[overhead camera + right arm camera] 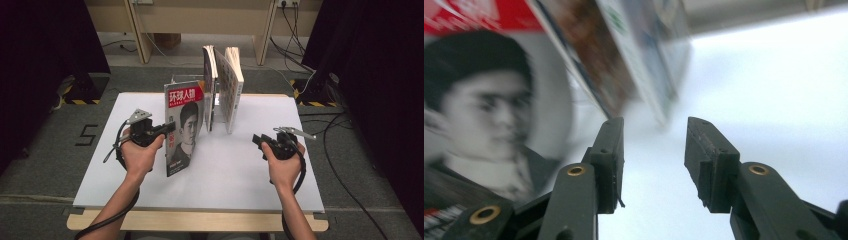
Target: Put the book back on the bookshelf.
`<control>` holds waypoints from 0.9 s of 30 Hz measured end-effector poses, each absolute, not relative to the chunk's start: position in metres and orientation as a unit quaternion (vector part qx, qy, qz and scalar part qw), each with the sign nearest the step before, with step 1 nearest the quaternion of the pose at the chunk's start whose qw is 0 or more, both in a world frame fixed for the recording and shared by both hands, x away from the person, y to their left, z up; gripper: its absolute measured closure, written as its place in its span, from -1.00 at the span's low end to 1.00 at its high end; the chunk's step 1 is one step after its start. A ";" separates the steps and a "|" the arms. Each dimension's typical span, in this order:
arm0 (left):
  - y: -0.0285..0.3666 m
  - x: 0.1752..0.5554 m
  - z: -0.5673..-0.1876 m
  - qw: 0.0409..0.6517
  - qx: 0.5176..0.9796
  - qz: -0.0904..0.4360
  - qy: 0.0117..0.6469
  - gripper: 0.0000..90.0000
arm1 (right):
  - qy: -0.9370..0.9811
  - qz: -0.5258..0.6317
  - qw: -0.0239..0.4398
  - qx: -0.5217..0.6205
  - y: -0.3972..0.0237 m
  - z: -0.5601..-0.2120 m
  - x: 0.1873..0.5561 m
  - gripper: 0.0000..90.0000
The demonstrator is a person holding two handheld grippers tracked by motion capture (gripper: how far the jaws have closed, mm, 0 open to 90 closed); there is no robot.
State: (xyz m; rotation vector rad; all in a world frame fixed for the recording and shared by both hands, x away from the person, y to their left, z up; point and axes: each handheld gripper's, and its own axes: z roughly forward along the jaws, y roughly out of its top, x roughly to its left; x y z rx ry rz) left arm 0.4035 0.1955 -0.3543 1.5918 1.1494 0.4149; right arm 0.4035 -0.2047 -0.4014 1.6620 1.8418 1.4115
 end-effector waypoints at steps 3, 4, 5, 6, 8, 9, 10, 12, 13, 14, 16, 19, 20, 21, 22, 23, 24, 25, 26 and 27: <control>0.200 0.404 -0.352 0.541 0.667 0.177 0.480 0.93 | 0.635 0.471 0.144 0.595 -0.218 -0.424 0.399 0.33; 0.201 0.405 -0.351 0.542 0.666 0.177 0.481 0.93 | 0.632 0.468 0.141 0.602 -0.222 -0.430 0.397 0.33; 0.202 0.405 -0.350 0.544 0.665 0.177 0.481 0.93 | 0.634 0.459 0.146 0.604 -0.226 -0.436 0.397 0.34; 0.203 0.405 -0.349 0.546 0.663 0.179 0.479 0.93 | 0.634 0.455 0.145 0.608 -0.228 -0.440 0.396 0.34; 0.204 0.404 -0.347 0.549 0.661 0.182 0.478 0.93 | 0.631 0.454 0.156 0.609 -0.235 -0.448 0.394 0.33; 0.204 0.404 -0.346 0.550 0.661 0.183 0.477 0.93 | 0.628 0.450 0.156 0.616 -0.237 -0.451 0.393 0.33; 0.205 0.404 -0.345 0.551 0.660 0.183 0.477 0.93 | 0.629 0.446 0.157 0.617 -0.239 -0.454 0.392 0.33; 0.206 0.404 -0.343 0.553 0.658 0.187 0.476 0.93 | 0.627 0.442 0.159 0.622 -0.243 -0.461 0.390 0.33; 0.207 0.405 -0.342 0.554 0.657 0.187 0.476 0.93 | 0.624 0.442 0.156 0.625 -0.243 -0.462 0.389 0.33; 0.208 0.405 -0.342 0.556 0.655 0.188 0.476 0.93 | 0.619 0.444 0.150 0.630 -0.245 -0.463 0.388 0.33; 0.210 0.406 -0.341 0.557 0.653 0.191 0.477 0.93 | 0.623 0.439 0.155 0.628 -0.248 -0.466 0.387 0.33; 0.213 0.406 -0.340 0.560 0.649 0.194 0.478 0.93 | 0.618 0.442 0.150 0.633 -0.249 -0.467 0.386 0.33; 0.214 0.406 -0.339 0.561 0.648 0.195 0.477 0.93 | 0.617 0.443 0.151 0.632 -0.249 -0.466 0.386 0.33; 0.214 0.406 -0.338 0.561 0.648 0.195 0.476 0.93 | 0.615 0.444 0.150 0.634 -0.249 -0.466 0.385 0.33; 0.214 0.407 -0.337 0.562 0.647 0.196 0.476 0.93 | 0.620 0.443 0.153 0.630 -0.250 -0.467 0.386 0.33; 0.214 0.408 -0.336 0.562 0.647 0.197 0.476 0.93 | 0.615 0.443 0.147 0.635 -0.249 -0.467 0.386 0.33; 0.214 0.408 -0.335 0.562 0.647 0.198 0.476 0.93 | 0.618 0.442 0.148 0.634 -0.249 -0.468 0.386 0.33; 0.214 0.409 -0.334 0.563 0.646 0.198 0.476 0.93 | 0.619 0.442 0.146 0.633 -0.249 -0.469 0.386 0.33; 0.214 0.410 -0.334 0.563 0.646 0.199 0.475 0.93 | 0.619 0.440 0.146 0.633 -0.249 -0.470 0.387 0.33; 0.214 0.411 -0.333 0.563 0.645 0.200 0.476 0.93 | 0.619 0.440 0.147 0.633 -0.249 -0.470 0.387 0.33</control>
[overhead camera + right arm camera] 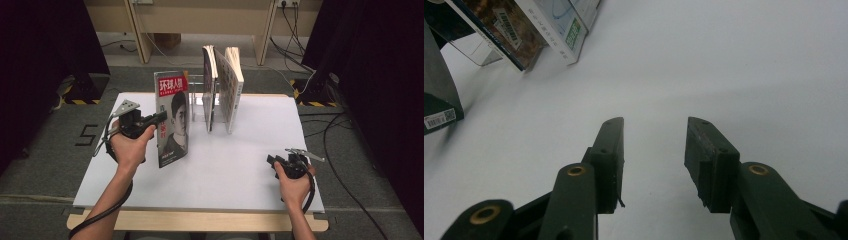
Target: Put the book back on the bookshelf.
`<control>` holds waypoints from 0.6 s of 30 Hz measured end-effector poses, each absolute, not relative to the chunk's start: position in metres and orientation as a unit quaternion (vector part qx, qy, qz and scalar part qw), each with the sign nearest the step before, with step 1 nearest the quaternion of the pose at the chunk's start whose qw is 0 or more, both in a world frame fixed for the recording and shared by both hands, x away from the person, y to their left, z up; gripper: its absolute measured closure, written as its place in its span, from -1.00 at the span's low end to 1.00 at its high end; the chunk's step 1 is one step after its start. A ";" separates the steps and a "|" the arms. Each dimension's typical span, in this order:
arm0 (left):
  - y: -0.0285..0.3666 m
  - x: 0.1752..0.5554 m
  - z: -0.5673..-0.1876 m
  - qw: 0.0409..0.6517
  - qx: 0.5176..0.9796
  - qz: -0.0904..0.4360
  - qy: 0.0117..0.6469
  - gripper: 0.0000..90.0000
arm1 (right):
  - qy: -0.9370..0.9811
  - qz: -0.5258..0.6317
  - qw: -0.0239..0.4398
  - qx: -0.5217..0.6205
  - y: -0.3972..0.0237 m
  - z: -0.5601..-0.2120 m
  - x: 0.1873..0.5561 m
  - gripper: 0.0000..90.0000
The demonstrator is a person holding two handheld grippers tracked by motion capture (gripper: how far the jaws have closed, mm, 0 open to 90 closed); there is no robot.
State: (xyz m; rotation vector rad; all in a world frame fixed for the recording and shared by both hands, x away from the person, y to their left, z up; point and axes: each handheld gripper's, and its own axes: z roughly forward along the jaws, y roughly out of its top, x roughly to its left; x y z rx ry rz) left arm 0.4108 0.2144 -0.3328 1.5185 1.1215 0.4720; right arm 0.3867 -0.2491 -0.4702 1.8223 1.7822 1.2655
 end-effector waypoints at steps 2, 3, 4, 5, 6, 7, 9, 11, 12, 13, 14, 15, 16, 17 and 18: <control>0.215 0.413 -0.332 0.564 0.643 0.202 0.477 0.93 | 0.619 0.439 0.145 0.635 -0.250 -0.470 0.387 0.33; 0.215 0.414 -0.332 0.564 0.642 0.203 0.477 0.93 | 0.618 0.441 0.146 0.634 -0.250 -0.470 0.387 0.33; 0.215 0.415 -0.332 0.565 0.642 0.203 0.477 0.93 | 0.617 0.441 0.147 0.635 -0.250 -0.470 0.386 0.33; 0.215 0.416 -0.331 0.565 0.642 0.203 0.477 0.93 | 0.617 0.441 0.146 0.635 -0.250 -0.470 0.386 0.33; 0.216 0.417 -0.331 0.565 0.641 0.204 0.477 0.93 | 0.619 0.441 0.148 0.633 -0.251 -0.471 0.386 0.33; 0.216 0.417 -0.331 0.565 0.641 0.204 0.477 0.93 | 0.618 0.440 0.145 0.635 -0.250 -0.471 0.386 0.33; 0.216 0.419 -0.330 0.565 0.641 0.207 0.477 0.93 | 0.620 0.440 0.145 0.633 -0.251 -0.472 0.385 0.33; 0.216 0.422 -0.328 0.563 0.641 0.212 0.477 0.93 | 0.620 0.439 0.147 0.634 -0.251 -0.472 0.385 0.33; 0.216 0.423 -0.328 0.563 0.641 0.213 0.476 0.93 | 0.620 0.439 0.146 0.633 -0.251 -0.472 0.384 0.33; 0.215 0.424 -0.327 0.563 0.640 0.214 0.477 0.93 | 0.620 0.440 0.147 0.634 -0.251 -0.471 0.384 0.33; 0.216 0.425 -0.327 0.562 0.640 0.216 0.477 0.93 | 0.617 0.441 0.146 0.635 -0.251 -0.471 0.384 0.33; 0.216 0.427 -0.326 0.562 0.640 0.217 0.478 0.93 | 0.618 0.442 0.148 0.632 -0.252 -0.471 0.384 0.33; 0.216 0.428 -0.326 0.562 0.639 0.216 0.479 0.93 | 0.617 0.442 0.149 0.634 -0.252 -0.471 0.383 0.33; 0.216 0.430 -0.326 0.563 0.638 0.215 0.479 0.93 | 0.617 0.441 0.148 0.635 -0.252 -0.471 0.383 0.33; 0.216 0.431 -0.326 0.565 0.636 0.215 0.480 0.93 | 0.615 0.441 0.146 0.637 -0.252 -0.471 0.383 0.33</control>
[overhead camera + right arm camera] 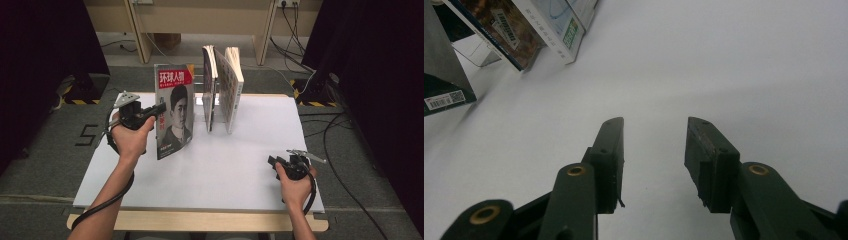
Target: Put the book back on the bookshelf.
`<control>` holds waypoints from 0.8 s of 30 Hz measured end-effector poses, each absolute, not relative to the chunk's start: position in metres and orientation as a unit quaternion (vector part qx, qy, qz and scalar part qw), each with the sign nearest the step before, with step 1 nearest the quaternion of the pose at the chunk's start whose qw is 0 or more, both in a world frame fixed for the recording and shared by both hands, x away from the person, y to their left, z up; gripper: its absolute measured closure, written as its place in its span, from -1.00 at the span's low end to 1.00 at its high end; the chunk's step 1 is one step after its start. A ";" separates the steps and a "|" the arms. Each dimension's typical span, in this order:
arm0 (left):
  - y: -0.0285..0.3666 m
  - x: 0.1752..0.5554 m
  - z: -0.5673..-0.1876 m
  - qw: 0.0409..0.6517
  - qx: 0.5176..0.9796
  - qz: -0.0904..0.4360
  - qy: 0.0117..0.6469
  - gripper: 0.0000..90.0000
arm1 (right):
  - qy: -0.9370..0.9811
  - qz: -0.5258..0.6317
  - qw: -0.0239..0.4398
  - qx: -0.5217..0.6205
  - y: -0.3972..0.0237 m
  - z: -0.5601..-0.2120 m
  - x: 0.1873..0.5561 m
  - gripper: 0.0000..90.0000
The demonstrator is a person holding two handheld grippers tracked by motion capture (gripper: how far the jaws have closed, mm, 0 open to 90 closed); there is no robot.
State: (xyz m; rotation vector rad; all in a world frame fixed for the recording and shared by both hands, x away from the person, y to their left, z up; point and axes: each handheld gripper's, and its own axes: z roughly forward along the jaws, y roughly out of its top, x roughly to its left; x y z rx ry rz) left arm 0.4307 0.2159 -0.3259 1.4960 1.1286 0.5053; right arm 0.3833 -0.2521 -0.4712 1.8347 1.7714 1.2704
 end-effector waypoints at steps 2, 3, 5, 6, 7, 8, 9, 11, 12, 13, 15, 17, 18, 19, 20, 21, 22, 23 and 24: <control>0.215 0.433 -0.325 0.565 0.635 0.217 0.481 0.93 | 0.617 0.440 0.145 0.636 -0.253 -0.472 0.384 0.33; 0.215 0.435 -0.325 0.563 0.635 0.219 0.480 0.93 | 0.616 0.441 0.145 0.636 -0.253 -0.472 0.384 0.33; 0.214 0.437 -0.325 0.562 0.635 0.225 0.480 0.93 | 0.616 0.441 0.146 0.636 -0.253 -0.472 0.384 0.33; 0.214 0.438 -0.324 0.560 0.635 0.226 0.481 0.93 | 0.615 0.442 0.145 0.637 -0.253 -0.471 0.383 0.33; 0.214 0.439 -0.324 0.561 0.634 0.228 0.481 0.93 | 0.613 0.443 0.145 0.638 -0.253 -0.471 0.383 0.33; 0.214 0.439 -0.323 0.561 0.634 0.229 0.481 0.93 | 0.614 0.443 0.146 0.637 -0.253 -0.471 0.383 0.33; 0.215 0.440 -0.323 0.561 0.633 0.230 0.481 0.93 | 0.614 0.443 0.147 0.637 -0.254 -0.471 0.382 0.33; 0.216 0.443 -0.321 0.562 0.629 0.235 0.483 0.93 | 0.615 0.442 0.147 0.637 -0.254 -0.471 0.383 0.33; 0.217 0.444 -0.321 0.562 0.628 0.236 0.484 0.93 | 0.614 0.441 0.146 0.637 -0.254 -0.472 0.383 0.33; 0.217 0.445 -0.320 0.562 0.627 0.237 0.484 0.93 | 0.614 0.441 0.146 0.638 -0.254 -0.472 0.383 0.33; 0.219 0.447 -0.319 0.561 0.625 0.240 0.487 0.93 | 0.615 0.440 0.148 0.638 -0.253 -0.472 0.383 0.33; 0.220 0.451 -0.318 0.560 0.623 0.244 0.489 0.93 | 0.615 0.440 0.147 0.638 -0.253 -0.472 0.383 0.33; 0.220 0.452 -0.317 0.560 0.623 0.245 0.489 0.93 | 0.613 0.439 0.145 0.640 -0.253 -0.472 0.382 0.33; 0.219 0.453 -0.317 0.559 0.622 0.247 0.489 0.93 | 0.613 0.440 0.145 0.640 -0.253 -0.472 0.383 0.33; 0.219 0.455 -0.317 0.559 0.622 0.247 0.488 0.93 | 0.615 0.440 0.147 0.637 -0.253 -0.472 0.383 0.33; 0.219 0.456 -0.316 0.560 0.621 0.248 0.489 0.93 | 0.615 0.439 0.147 0.638 -0.253 -0.472 0.383 0.33; 0.219 0.458 -0.316 0.560 0.621 0.248 0.490 0.93 | 0.615 0.439 0.147 0.638 -0.253 -0.472 0.383 0.33; 0.219 0.459 -0.316 0.559 0.621 0.249 0.490 0.93 | 0.615 0.439 0.147 0.638 -0.253 -0.473 0.383 0.33; 0.218 0.461 -0.316 0.560 0.621 0.248 0.490 0.93 | 0.615 0.440 0.146 0.638 -0.254 -0.473 0.383 0.33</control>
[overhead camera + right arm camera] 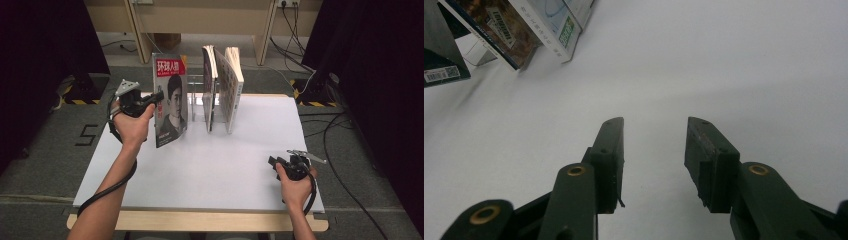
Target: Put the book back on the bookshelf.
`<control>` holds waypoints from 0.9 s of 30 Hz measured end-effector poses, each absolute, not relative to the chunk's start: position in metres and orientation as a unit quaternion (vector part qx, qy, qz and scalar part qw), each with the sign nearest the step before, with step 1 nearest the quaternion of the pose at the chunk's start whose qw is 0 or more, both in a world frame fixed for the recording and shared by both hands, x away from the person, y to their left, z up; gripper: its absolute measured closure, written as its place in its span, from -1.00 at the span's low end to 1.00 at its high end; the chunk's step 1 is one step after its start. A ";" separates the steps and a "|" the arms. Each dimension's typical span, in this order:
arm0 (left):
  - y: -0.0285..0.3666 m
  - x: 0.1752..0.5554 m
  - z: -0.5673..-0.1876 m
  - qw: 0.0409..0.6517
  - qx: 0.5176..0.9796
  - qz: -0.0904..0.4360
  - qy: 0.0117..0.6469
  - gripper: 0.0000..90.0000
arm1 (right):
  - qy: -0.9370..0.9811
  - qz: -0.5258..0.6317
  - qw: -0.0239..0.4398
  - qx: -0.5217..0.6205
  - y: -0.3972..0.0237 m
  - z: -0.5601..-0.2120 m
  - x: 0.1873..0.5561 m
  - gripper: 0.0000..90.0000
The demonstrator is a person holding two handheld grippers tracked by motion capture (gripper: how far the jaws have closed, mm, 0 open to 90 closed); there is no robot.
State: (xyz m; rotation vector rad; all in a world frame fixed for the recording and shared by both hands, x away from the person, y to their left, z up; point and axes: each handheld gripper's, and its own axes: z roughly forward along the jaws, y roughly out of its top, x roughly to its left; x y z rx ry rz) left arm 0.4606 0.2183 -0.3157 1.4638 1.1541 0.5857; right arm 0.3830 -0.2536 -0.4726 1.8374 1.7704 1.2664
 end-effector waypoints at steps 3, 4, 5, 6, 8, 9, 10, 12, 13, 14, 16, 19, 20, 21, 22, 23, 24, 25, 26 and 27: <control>0.218 0.464 -0.315 0.560 0.619 0.249 0.490 0.93 | 0.616 0.440 0.150 0.636 -0.254 -0.473 0.383 0.33; 0.218 0.465 -0.315 0.560 0.619 0.250 0.491 0.93 | 0.616 0.440 0.149 0.636 -0.255 -0.473 0.383 0.33; 0.217 0.467 -0.315 0.560 0.618 0.251 0.490 0.93 | 0.616 0.440 0.149 0.636 -0.255 -0.473 0.383 0.33; 0.217 0.468 -0.315 0.560 0.618 0.252 0.491 0.93 | 0.612 0.439 0.145 0.642 -0.254 -0.473 0.382 0.33; 0.216 0.471 -0.314 0.560 0.619 0.253 0.489 0.93 | 0.611 0.439 0.144 0.642 -0.254 -0.473 0.383 0.33; 0.215 0.472 -0.314 0.559 0.620 0.255 0.488 0.93 | 0.612 0.439 0.144 0.642 -0.254 -0.473 0.383 0.33; 0.215 0.473 -0.314 0.558 0.620 0.257 0.488 0.93 | 0.617 0.438 0.151 0.637 -0.255 -0.474 0.383 0.33; 0.213 0.476 -0.314 0.557 0.620 0.259 0.488 0.92 | 0.614 0.439 0.146 0.639 -0.254 -0.474 0.383 0.33; 0.213 0.478 -0.314 0.556 0.621 0.261 0.487 0.93 | 0.614 0.439 0.146 0.639 -0.254 -0.474 0.383 0.33; 0.212 0.479 -0.313 0.555 0.622 0.262 0.487 0.93 | 0.617 0.438 0.150 0.636 -0.254 -0.474 0.383 0.33; 0.211 0.482 -0.313 0.554 0.622 0.262 0.487 0.92 | 0.614 0.439 0.146 0.640 -0.254 -0.474 0.383 0.33; 0.209 0.486 -0.314 0.554 0.622 0.262 0.488 0.92 | 0.613 0.440 0.146 0.640 -0.255 -0.474 0.383 0.33; 0.208 0.488 -0.314 0.553 0.622 0.262 0.489 0.92 | 0.613 0.440 0.145 0.640 -0.255 -0.474 0.383 0.33; 0.208 0.490 -0.314 0.552 0.623 0.262 0.489 0.92 | 0.611 0.440 0.144 0.642 -0.255 -0.474 0.383 0.33; 0.208 0.491 -0.314 0.552 0.622 0.262 0.490 0.92 | 0.613 0.439 0.145 0.640 -0.255 -0.474 0.383 0.33; 0.207 0.493 -0.315 0.551 0.622 0.262 0.491 0.92 | 0.613 0.439 0.145 0.640 -0.255 -0.474 0.383 0.33; 0.207 0.494 -0.315 0.551 0.623 0.261 0.491 0.92 | 0.613 0.439 0.145 0.640 -0.255 -0.474 0.383 0.33; 0.206 0.495 -0.315 0.550 0.623 0.261 0.491 0.93 | 0.613 0.440 0.145 0.640 -0.255 -0.474 0.383 0.33; 0.206 0.497 -0.316 0.548 0.624 0.263 0.491 0.92 | 0.613 0.440 0.146 0.640 -0.255 -0.474 0.383 0.33; 0.205 0.498 -0.316 0.546 0.625 0.264 0.491 0.92 | 0.613 0.440 0.146 0.640 -0.255 -0.474 0.383 0.33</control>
